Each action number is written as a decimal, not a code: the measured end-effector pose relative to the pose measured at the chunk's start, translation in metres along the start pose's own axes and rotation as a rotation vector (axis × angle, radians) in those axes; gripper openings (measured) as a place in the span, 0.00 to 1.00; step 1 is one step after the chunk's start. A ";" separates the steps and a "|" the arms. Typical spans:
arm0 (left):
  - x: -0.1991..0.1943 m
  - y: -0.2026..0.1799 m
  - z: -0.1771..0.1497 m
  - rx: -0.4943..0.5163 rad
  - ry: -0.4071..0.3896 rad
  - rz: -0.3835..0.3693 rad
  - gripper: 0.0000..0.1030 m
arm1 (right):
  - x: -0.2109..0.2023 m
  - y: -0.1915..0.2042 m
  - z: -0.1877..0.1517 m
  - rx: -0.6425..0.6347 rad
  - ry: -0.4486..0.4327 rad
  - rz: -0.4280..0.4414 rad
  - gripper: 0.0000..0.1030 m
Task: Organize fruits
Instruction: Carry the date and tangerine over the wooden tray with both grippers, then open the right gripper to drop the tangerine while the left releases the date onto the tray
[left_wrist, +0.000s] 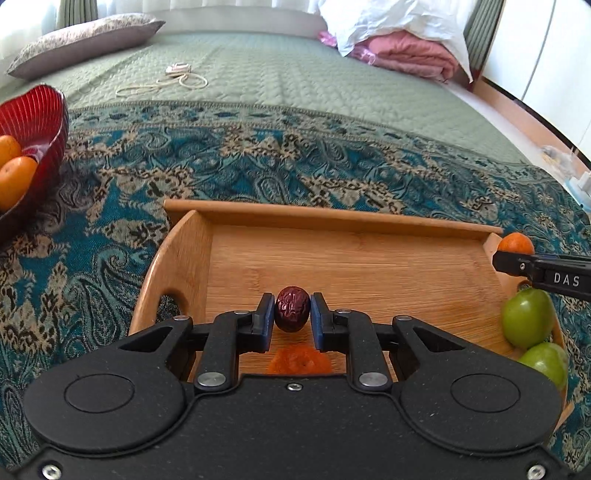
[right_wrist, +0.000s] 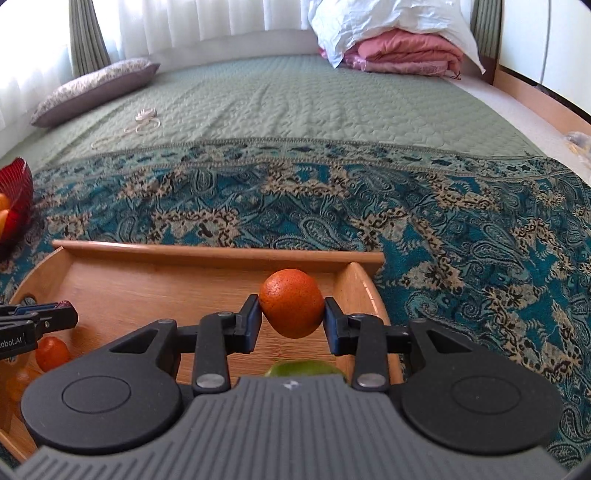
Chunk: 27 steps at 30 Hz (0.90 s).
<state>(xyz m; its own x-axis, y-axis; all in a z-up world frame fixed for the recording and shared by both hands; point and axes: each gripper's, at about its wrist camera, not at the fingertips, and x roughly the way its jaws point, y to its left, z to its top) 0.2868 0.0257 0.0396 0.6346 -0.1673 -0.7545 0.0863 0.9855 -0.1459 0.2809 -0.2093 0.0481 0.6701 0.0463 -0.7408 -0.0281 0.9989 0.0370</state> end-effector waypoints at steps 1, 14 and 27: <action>0.001 0.000 0.000 0.006 0.000 0.007 0.19 | 0.002 0.002 0.000 -0.008 0.007 -0.003 0.38; 0.006 -0.006 0.000 0.034 0.008 0.034 0.19 | 0.014 0.006 -0.002 -0.002 0.028 -0.013 0.38; 0.007 -0.008 -0.001 0.042 0.005 0.040 0.19 | 0.015 0.006 -0.006 -0.009 0.037 -0.020 0.38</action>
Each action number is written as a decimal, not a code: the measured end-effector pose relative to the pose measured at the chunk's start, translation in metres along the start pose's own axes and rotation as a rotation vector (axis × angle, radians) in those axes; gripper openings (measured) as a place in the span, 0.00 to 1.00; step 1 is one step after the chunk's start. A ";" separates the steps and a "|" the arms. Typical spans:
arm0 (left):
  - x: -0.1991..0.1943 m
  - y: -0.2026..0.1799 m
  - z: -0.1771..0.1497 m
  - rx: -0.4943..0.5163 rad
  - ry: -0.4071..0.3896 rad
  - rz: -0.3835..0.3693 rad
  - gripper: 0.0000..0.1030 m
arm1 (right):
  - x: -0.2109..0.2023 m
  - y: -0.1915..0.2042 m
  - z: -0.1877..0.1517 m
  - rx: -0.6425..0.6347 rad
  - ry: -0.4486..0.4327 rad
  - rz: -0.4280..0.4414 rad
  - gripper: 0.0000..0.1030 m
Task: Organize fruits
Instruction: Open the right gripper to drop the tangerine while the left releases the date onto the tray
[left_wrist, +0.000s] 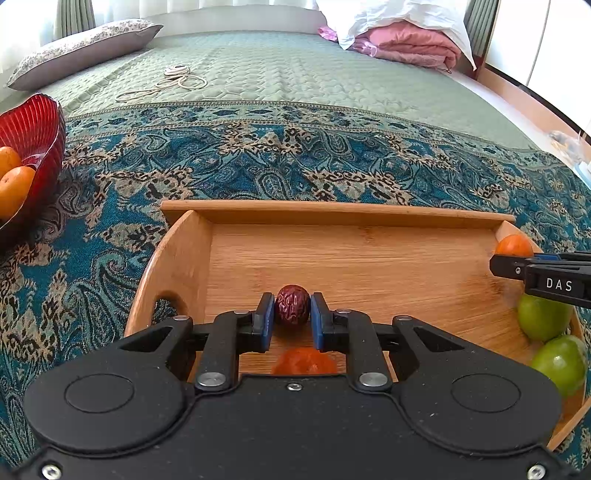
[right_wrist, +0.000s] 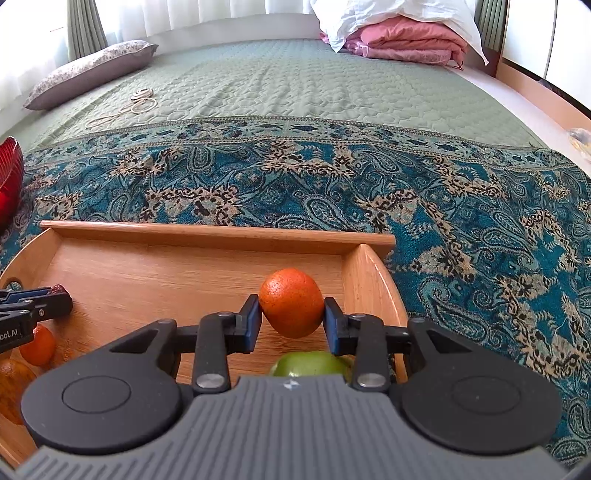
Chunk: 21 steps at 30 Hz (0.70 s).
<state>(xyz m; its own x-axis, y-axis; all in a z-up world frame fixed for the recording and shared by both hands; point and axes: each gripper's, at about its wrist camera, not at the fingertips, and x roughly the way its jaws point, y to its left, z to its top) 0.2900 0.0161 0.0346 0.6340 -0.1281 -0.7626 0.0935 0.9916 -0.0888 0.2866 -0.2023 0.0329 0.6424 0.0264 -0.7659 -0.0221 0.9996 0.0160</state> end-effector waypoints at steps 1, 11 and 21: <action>0.000 0.000 0.000 0.002 -0.001 0.001 0.19 | 0.000 0.000 0.000 0.001 0.001 -0.002 0.38; -0.006 0.000 -0.002 0.027 -0.018 0.004 0.20 | -0.003 -0.002 -0.005 -0.009 -0.012 -0.031 0.49; -0.041 -0.006 -0.008 0.058 -0.110 0.005 0.45 | -0.041 -0.005 -0.011 -0.020 -0.136 0.012 0.67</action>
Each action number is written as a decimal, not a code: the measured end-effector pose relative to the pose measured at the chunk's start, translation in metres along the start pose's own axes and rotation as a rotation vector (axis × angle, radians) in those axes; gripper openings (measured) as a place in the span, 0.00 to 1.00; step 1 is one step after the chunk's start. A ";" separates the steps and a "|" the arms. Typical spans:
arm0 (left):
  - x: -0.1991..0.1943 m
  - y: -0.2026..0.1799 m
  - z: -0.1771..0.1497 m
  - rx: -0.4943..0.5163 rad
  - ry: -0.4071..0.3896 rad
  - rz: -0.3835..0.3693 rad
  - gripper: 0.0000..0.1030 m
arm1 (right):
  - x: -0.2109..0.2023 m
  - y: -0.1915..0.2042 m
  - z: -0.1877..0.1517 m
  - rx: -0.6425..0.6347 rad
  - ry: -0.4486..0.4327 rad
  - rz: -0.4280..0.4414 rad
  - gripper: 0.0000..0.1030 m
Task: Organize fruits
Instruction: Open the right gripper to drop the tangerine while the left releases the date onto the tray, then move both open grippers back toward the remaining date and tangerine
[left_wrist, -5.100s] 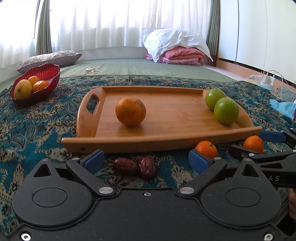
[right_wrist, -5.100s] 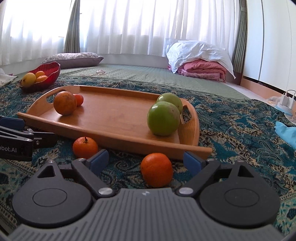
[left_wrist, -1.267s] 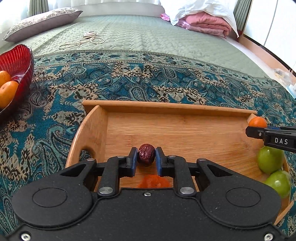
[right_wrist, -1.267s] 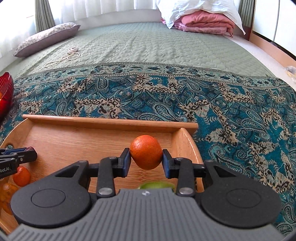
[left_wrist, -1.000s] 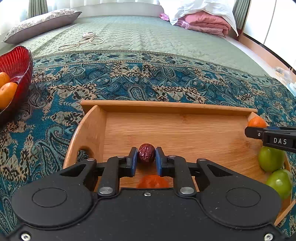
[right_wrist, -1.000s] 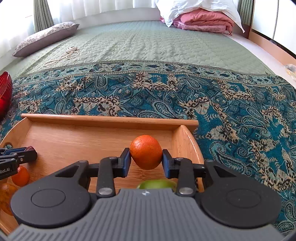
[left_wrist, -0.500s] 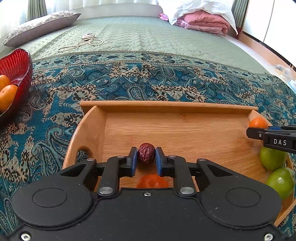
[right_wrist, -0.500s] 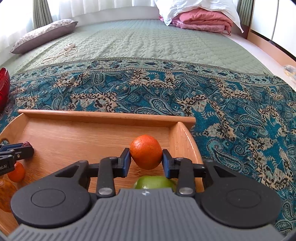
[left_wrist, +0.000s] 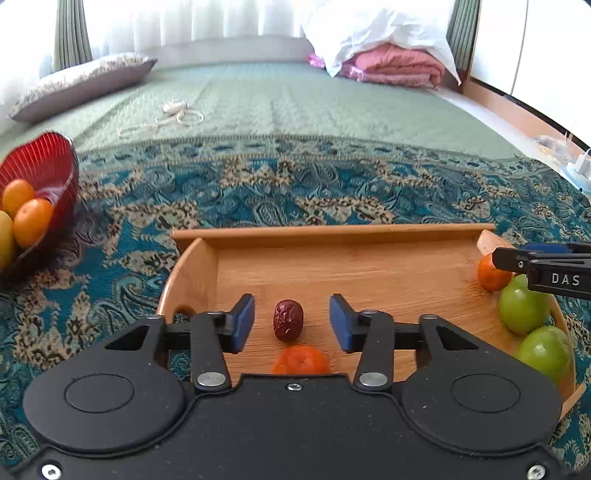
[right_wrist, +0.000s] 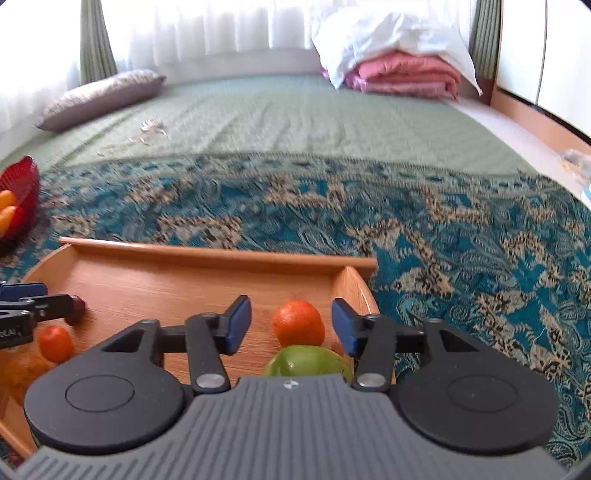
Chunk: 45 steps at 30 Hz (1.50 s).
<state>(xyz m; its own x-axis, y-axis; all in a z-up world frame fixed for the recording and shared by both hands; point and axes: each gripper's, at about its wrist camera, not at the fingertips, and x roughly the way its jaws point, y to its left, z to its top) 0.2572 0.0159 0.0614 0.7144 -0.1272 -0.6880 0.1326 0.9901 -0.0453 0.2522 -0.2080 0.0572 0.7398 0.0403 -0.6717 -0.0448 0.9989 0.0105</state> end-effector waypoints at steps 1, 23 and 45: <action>-0.005 -0.001 -0.002 0.006 -0.014 0.001 0.48 | -0.006 0.002 -0.001 -0.011 -0.015 0.003 0.70; -0.109 -0.016 -0.075 0.016 -0.222 -0.044 0.84 | -0.096 0.039 -0.076 -0.122 -0.244 0.052 0.89; -0.126 -0.024 -0.147 0.026 -0.248 -0.010 0.96 | -0.126 0.055 -0.157 -0.157 -0.320 0.048 0.99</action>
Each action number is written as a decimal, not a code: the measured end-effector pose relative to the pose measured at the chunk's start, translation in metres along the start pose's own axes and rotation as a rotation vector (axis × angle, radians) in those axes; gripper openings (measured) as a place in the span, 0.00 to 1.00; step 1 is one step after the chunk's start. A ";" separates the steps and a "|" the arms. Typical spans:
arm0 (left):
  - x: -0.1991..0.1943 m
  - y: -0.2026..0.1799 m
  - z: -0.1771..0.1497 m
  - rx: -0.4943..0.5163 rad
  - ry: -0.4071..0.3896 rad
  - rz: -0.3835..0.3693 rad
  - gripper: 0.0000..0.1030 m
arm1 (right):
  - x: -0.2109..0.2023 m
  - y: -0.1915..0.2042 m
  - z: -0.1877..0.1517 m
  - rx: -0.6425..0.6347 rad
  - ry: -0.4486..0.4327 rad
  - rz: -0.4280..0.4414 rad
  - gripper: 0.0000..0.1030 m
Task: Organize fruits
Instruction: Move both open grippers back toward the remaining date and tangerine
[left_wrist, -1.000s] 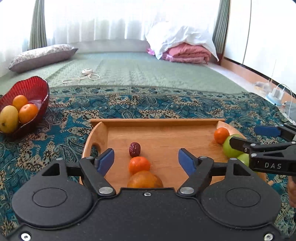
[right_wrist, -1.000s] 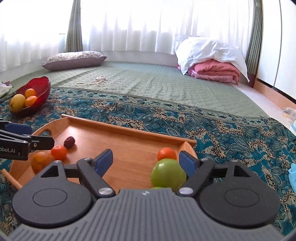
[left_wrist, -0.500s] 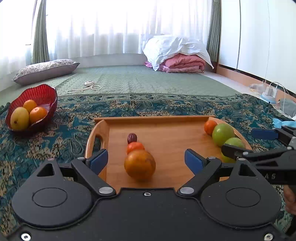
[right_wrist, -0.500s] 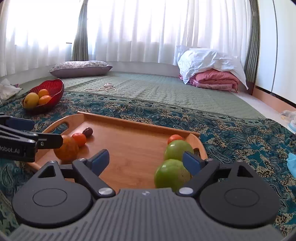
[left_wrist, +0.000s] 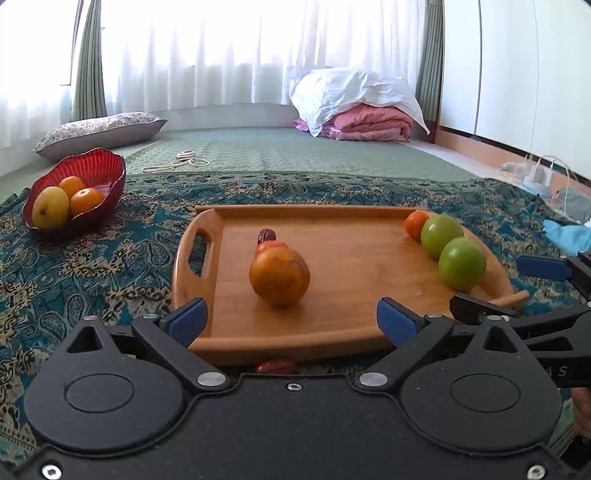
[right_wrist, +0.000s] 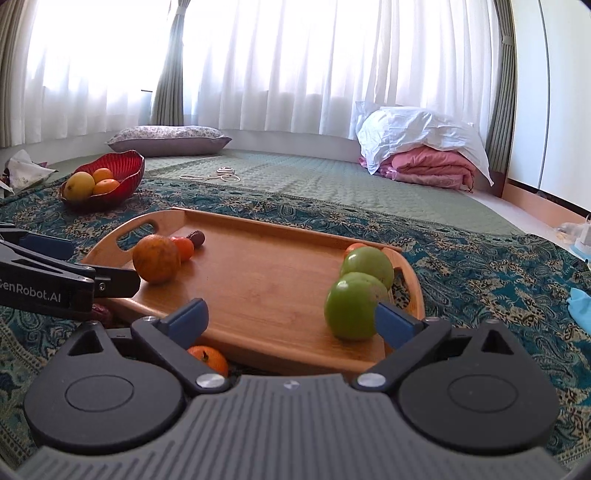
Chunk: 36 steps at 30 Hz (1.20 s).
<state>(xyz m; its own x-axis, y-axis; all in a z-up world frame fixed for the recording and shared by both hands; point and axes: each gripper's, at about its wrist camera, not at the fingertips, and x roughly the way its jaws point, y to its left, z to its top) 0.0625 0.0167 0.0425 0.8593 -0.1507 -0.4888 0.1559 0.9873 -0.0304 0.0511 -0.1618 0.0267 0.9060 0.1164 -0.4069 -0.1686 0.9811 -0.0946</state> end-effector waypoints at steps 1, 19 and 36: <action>0.000 -0.001 -0.002 0.004 0.001 0.006 0.97 | -0.002 0.001 -0.004 -0.002 -0.003 -0.005 0.99; 0.010 0.005 -0.030 -0.009 0.037 0.059 0.99 | 0.001 0.029 -0.030 -0.101 0.038 -0.005 1.00; 0.023 0.009 -0.036 -0.036 0.082 0.052 0.93 | 0.012 0.037 -0.033 -0.037 0.116 0.079 0.97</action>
<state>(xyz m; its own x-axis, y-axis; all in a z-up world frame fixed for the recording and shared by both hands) 0.0656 0.0236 -0.0006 0.8227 -0.0963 -0.5602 0.0935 0.9950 -0.0337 0.0429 -0.1290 -0.0112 0.8390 0.1721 -0.5162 -0.2535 0.9630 -0.0910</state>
